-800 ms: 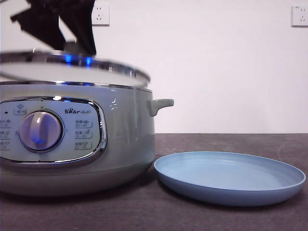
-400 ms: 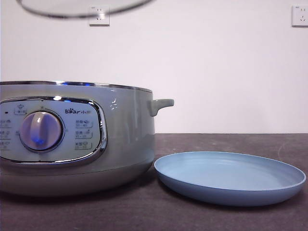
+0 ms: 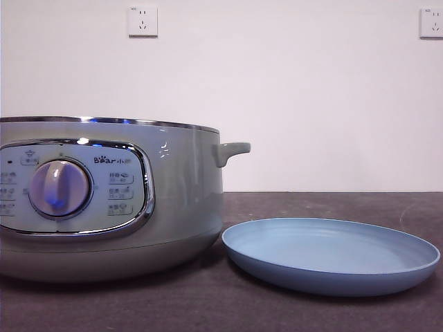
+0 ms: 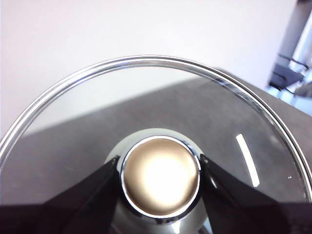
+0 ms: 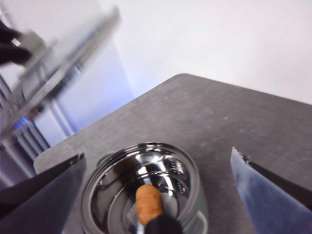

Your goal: Take the potato out from the steamer,put the potato on the plate,close the lid

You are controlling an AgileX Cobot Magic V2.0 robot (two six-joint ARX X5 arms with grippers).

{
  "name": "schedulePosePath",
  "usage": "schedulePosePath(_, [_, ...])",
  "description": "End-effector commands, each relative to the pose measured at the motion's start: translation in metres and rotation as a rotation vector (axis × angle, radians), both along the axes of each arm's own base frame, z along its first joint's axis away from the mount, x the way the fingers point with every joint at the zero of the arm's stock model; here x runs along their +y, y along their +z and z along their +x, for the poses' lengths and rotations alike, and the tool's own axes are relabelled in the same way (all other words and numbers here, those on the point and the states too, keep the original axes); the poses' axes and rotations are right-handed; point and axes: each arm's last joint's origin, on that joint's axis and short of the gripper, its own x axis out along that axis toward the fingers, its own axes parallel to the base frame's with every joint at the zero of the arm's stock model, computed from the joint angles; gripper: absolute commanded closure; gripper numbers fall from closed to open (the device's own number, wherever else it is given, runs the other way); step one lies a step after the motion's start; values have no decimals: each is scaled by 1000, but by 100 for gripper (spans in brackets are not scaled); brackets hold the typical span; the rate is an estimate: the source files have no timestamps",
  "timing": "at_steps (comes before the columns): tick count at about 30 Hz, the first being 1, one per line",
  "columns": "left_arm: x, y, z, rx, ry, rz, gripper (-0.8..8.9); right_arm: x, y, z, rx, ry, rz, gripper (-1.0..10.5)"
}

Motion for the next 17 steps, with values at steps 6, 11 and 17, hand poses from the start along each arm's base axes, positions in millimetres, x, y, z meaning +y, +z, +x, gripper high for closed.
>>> schedulePosePath(6, [35, 17, -58, -171, 161, 12, 822, 59, 2, 14, 29, 135, -41, 447])
schedulePosePath(11, [52, 12, -85, -165, 254, 45, 822, 107, 2, 27, 13, 208, -116, 447])
schedulePosePath(17, [71, 4, -115, -168, 366, 62, 822, 159, -10, 49, 7, 198, -252, 447])
